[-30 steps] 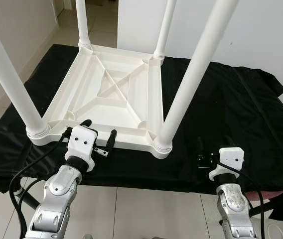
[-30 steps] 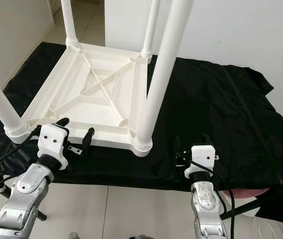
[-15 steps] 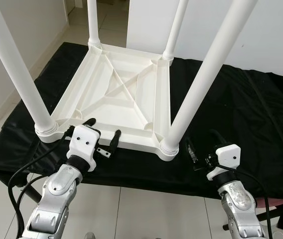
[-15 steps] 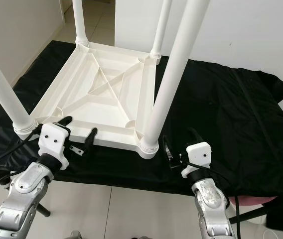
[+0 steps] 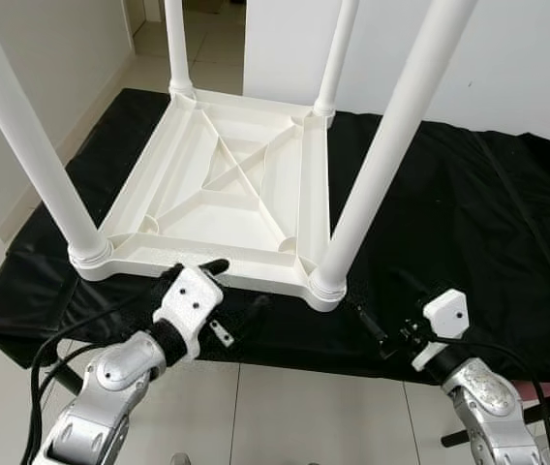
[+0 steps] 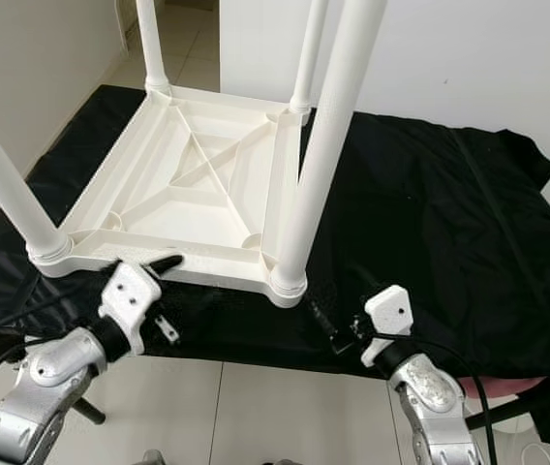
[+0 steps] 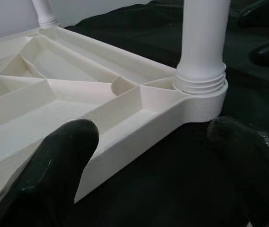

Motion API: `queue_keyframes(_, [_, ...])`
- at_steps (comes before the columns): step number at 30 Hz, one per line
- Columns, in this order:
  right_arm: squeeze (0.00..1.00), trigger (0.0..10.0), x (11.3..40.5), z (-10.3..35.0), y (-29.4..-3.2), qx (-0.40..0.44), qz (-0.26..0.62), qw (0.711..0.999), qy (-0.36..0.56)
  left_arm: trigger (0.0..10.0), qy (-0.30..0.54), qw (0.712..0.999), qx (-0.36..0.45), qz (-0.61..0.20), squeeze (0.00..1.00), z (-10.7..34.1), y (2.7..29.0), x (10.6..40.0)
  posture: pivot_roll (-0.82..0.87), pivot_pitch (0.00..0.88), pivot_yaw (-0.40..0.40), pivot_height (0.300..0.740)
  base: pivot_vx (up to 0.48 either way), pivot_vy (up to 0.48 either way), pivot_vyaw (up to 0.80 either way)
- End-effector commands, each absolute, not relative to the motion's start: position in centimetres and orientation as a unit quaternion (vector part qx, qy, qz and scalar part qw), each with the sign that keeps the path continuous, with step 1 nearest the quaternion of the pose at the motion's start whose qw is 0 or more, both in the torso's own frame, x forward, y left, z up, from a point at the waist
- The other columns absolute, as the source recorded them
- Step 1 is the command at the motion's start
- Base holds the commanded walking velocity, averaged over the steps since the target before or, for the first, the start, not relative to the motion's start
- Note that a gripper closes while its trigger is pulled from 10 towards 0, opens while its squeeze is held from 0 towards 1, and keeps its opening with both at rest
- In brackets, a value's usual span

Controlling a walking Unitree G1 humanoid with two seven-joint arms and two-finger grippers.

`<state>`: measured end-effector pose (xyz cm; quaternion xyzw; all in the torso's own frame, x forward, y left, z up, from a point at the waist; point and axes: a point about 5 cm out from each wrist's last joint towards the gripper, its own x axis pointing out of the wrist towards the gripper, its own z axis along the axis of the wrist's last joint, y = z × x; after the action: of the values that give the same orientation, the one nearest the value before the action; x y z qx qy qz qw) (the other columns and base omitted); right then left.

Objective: Building children table

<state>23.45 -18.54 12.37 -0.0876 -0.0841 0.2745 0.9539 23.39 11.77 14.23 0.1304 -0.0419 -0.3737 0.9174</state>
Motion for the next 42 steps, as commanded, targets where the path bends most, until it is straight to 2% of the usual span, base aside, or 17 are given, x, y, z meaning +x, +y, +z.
queue_keyframes(1, [0.0, 10.0, 23.7, 12.7, -18.3, -0.068, 0.283, 0.953, -0.084, 10.0, -0.039, 0.913, 0.136, -0.383, 0.0, 14.3, 11.6, 23.1, 0.04, 0.056, -0.044, 0.74, 0.0, 0.0, 0.0])
queue_keyframes(9, [0.0, 10.0, 25.4, 13.9, -16.2, -0.022, 0.272, 0.956, -0.109, 10.0, -0.036, 0.916, 0.152, -0.369, 0.0, 14.2, 11.5, 23.6, 0.05, 0.053, -0.063, 0.74, 0.0, 0.0, 0.0])
queue_keyframes(13, [0.0, 10.0, 26.0, 15.1, -14.2, 0.041, 0.272, 0.953, -0.124, 10.0, -0.038, 0.918, 0.146, -0.366, 0.0, 14.3, 11.3, 23.8, 0.05, 0.049, -0.075, 0.74, 0.0, 0.0, 0.0])
queue_keyframes(23, [0.0, 10.0, 27.2, 16.5, -12.0, 0.057, 0.244, 0.957, -0.145, 10.0, -0.044, 0.918, 0.141, -0.368, 0.0, 14.3, 10.6, 23.9, 0.04, 0.035, -0.086, 0.74, 0.0, 0.0, 0.0])
queue_keyframes(25, [0.0, 10.0, 27.2, 16.5, -12.0, 0.057, 0.244, 0.957, -0.145, 10.0, -0.044, 0.918, 0.141, -0.368, 0.0, 14.3, 10.6, 23.9, 0.04, 0.035, -0.086, 0.74, 0.0, 0.0, 0.0])
queue_keyframes(27, [0.0, 10.0, 28.1, 17.2, -12.4, 0.044, 0.171, 0.973, -0.151, 10.0, -0.048, 0.919, 0.142, -0.366, 0.0, 14.4, 10.5, 24.2, 0.04, 0.028, -0.089, 0.74, 0.0, 0.0, 0.0])
queue_keyframes(28, [0.0, 10.0, 28.1, 17.2, -12.4, 0.044, 0.171, 0.973, -0.151, 10.0, -0.048, 0.919, 0.142, -0.366, 0.0, 14.4, 10.5, 24.2, 0.04, 0.028, -0.089, 0.74, 0.0, 0.0, 0.0])
queue_keyframes(31, [0.0, 10.0, 29.0, 17.7, -13.9, 0.035, 0.083, 0.984, -0.152, 10.0, -0.05, 0.92, 0.143, -0.363, 0.0, 14.4, 10.5, 24.4, 0.04, 0.024, -0.086, 0.74, 0.0, 0.0, 0.0])
queue_keyframes(36, [0.0, 10.0, 29.6, 17.7, -14.9, 0.022, 0.043, 0.988, -0.146, 10.0, -0.05, 0.92, 0.143, -0.363, 0.0, 14.4, 10.5, 24.4, 0.04, 0.021, -0.083, 0.74, 0.0, 0.0, 0.0])
queue_keyframes(42, [0.0, 10.0, 30.2, 17.6, -14.6, 0.013, 0.033, 0.99, -0.136, 10.0, -0.051, 0.92, 0.144, -0.362, 0.0, 14.5, 10.5, 24.5, 0.04, 0.024, -0.082, 0.74, 0.0, 0.0, 0.0])
